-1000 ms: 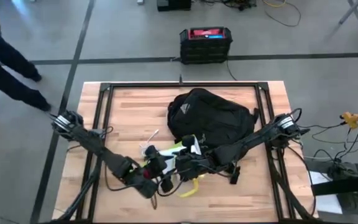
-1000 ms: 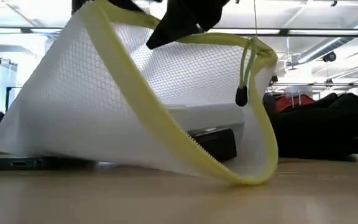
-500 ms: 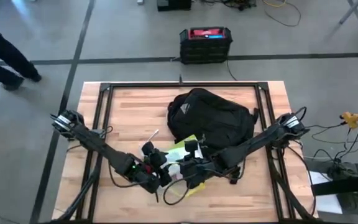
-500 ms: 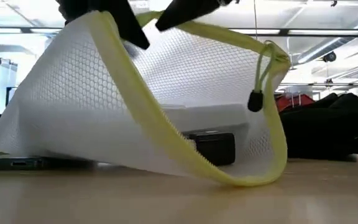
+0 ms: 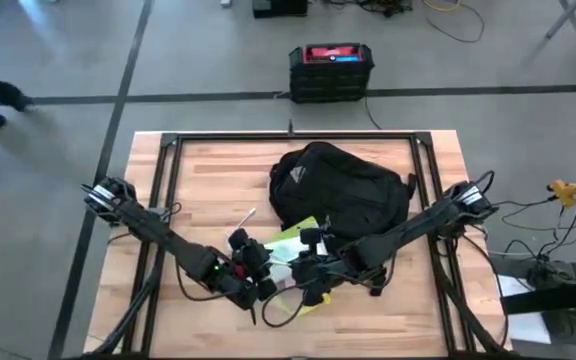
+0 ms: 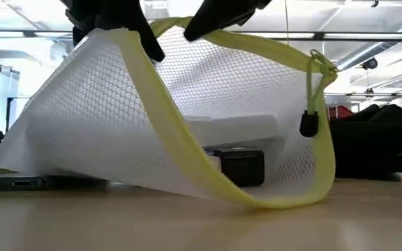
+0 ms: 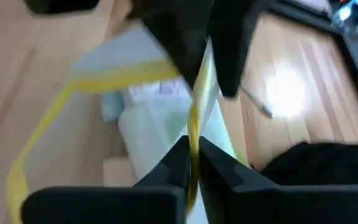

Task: Unpack backpack
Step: Remove the black charger adapter from the yellow green zip bag

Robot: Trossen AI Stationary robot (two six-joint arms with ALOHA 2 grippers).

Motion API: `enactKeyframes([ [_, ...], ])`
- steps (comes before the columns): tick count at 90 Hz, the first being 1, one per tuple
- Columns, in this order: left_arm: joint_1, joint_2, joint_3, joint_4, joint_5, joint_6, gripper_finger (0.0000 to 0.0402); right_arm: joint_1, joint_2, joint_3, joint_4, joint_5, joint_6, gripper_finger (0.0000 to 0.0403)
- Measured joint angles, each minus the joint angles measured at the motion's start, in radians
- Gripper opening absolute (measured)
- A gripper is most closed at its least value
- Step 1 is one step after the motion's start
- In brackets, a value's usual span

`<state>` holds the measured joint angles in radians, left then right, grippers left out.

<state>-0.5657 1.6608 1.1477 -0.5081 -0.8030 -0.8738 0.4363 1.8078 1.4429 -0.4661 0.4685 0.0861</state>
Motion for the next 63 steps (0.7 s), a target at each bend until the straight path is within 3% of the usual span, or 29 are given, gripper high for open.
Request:
enactKeyframes([
  [8, 0.001, -0.001, 0.0, -0.014, -0.001, -0.003, 0.0012, 0.01, -0.008, 0.051, -0.173, -0.01, 0.059, 0.0056],
  [35, -0.016, -0.006, 0.0, -0.031, 0.029, -0.059, 0.0001, 0.093, -0.076, 0.031, -0.665, 0.002, 0.292, 0.0189],
  [51, -0.042, -0.006, 0.0, -0.033, 0.033, -0.114, 0.0, 0.123, -0.114, -0.119, -0.594, -0.015, 0.345, 0.0211],
  [63, -0.056, -0.006, 0.0, -0.024, 0.036, -0.148, 0.0, 0.089, -0.124, -0.289, -0.412, -0.134, 0.309, 0.0199],
])
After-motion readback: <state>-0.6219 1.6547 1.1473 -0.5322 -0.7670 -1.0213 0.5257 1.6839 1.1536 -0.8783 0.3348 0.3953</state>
